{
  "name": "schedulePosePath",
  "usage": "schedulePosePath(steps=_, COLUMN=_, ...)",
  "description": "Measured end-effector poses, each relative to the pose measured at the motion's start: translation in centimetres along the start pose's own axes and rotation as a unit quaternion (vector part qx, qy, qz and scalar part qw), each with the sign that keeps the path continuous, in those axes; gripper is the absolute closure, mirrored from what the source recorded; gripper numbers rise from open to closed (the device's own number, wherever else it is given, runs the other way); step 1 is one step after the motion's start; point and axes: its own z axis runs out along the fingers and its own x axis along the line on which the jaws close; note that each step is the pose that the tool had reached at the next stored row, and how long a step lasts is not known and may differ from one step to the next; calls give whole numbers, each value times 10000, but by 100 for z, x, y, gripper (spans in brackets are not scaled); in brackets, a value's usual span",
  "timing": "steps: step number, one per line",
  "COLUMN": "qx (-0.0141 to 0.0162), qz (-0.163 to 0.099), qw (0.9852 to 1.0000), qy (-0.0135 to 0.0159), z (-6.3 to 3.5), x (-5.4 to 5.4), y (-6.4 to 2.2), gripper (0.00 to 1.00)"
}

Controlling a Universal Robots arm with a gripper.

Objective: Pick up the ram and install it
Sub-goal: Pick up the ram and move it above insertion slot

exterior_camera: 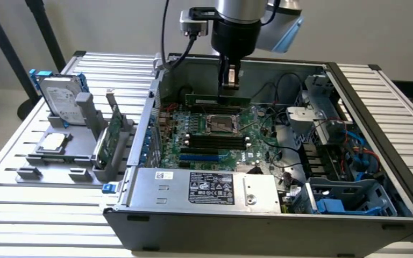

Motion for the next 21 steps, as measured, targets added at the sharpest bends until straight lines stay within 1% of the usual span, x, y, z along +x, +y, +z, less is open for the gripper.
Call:
schedulePosePath(steps=4, qx=4, qz=1, qw=10000, qy=26, z=71, x=3, y=-9, gripper=86)
schedulePosePath(steps=8, qx=4, qz=2, qw=10000, qy=42, z=143, x=5, y=-23, gripper=86)
schedulePosePath(steps=18, qx=5, qz=2, qw=10000, qy=67, z=322, x=16, y=-52, gripper=86)
schedulePosePath(steps=21, qx=6, qz=3, qw=10000, qy=66, z=377, x=38, y=-62, gripper=86)
